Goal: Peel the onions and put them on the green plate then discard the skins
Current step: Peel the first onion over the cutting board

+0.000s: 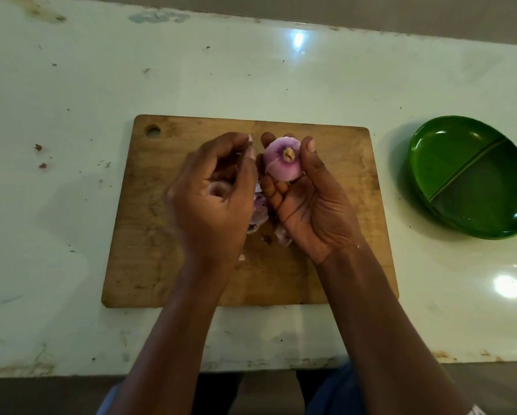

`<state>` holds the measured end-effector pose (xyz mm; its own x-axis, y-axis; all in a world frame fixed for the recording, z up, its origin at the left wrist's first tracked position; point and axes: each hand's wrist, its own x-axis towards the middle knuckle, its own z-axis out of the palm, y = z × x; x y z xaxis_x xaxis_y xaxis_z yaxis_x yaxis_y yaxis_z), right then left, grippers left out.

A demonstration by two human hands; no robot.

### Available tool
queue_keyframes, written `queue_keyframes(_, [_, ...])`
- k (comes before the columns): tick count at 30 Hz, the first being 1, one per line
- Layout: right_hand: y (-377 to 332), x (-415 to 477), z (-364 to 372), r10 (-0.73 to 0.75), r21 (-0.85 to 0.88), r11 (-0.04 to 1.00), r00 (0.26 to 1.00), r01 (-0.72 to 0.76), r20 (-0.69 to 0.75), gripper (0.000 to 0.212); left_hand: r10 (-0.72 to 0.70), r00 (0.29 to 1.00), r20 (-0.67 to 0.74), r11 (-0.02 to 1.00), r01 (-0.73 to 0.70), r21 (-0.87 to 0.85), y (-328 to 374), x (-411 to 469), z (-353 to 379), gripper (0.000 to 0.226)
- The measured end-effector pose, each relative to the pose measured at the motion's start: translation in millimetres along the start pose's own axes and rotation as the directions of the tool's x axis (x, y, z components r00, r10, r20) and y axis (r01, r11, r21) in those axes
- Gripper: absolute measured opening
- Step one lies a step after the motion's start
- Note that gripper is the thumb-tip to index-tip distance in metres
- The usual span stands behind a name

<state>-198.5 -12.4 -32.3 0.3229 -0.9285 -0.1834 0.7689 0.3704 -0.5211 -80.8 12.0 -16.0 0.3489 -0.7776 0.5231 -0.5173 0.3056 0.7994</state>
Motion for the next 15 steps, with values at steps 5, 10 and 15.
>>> queue_keyframes(5, [0.6,0.7,1.6,-0.018,-0.147,0.989,1.0,0.014,-0.025,0.043,0.139,0.988,0.071,0.99,-0.139,-0.001,2.6,-1.0,-1.0,0.022])
queue_keyframes(10, [-1.5,0.3,4.0,-0.019,-0.143,0.99,0.999,0.012,-0.048,0.042,0.288,0.947,0.14,0.947,-0.303,0.103,0.8,-1.1,-4.0,0.016])
queue_keyframes(15, [-1.3,-0.7,5.3,-0.042,-0.16,0.987,0.997,0.032,-0.058,0.041,0.34,0.93,0.14,0.914,-0.361,0.183,0.0,-4.1,-2.1,0.013])
